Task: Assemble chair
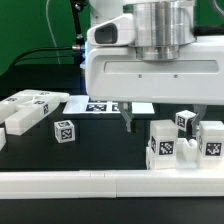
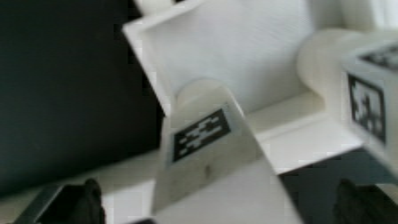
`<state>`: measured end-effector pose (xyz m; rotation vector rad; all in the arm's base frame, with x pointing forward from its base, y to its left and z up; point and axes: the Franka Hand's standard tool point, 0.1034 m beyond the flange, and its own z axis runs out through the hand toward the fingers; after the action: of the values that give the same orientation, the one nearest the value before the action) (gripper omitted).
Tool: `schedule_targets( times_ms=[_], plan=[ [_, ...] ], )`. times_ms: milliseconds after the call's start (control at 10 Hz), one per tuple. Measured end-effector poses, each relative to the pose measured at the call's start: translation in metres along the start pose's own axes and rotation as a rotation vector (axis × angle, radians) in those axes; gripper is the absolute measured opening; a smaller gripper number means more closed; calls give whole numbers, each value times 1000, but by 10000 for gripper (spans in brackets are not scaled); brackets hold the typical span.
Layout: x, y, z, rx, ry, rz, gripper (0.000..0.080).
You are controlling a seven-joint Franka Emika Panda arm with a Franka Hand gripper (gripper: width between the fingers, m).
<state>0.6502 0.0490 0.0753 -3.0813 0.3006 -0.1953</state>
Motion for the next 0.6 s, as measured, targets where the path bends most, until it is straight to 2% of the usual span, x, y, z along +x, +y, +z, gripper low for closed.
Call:
schedule_targets(
  times_ms=[100,200,400,500,600],
  plan=[
    [-1,-1,2,-9,21,-119,649],
    [-1,1,3,-10,17,-83,649],
    [-1,1,3,-9,16,-24,391],
    [-1,2,3,-10,17,58,391],
    [-1,2,3,-11,11,163,284]
  ],
)
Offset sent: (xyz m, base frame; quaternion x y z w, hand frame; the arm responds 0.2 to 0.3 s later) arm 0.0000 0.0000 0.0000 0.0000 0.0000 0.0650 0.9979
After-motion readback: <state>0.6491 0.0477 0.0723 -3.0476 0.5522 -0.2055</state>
